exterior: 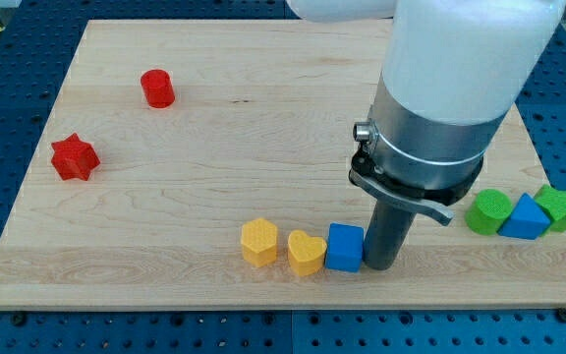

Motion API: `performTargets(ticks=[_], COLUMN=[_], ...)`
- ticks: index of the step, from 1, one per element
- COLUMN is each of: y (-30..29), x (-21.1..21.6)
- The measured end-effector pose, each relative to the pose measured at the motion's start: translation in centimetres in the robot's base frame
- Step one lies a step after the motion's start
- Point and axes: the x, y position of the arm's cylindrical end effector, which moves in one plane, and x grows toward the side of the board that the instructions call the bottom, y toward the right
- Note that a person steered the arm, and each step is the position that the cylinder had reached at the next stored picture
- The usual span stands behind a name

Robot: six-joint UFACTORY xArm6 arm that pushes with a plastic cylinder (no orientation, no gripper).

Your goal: Move the blue triangle closer to the blue cube

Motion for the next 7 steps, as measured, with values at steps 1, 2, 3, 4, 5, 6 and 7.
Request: performTargets(ticks=[1,2,3,4,5,6,7], y=[2.7,3.2,6.7,12.3,17.6,20.4,20.2], x=[-0.3,-0.3,-0.3,-0.3,-0.3,-0.3,-1.0])
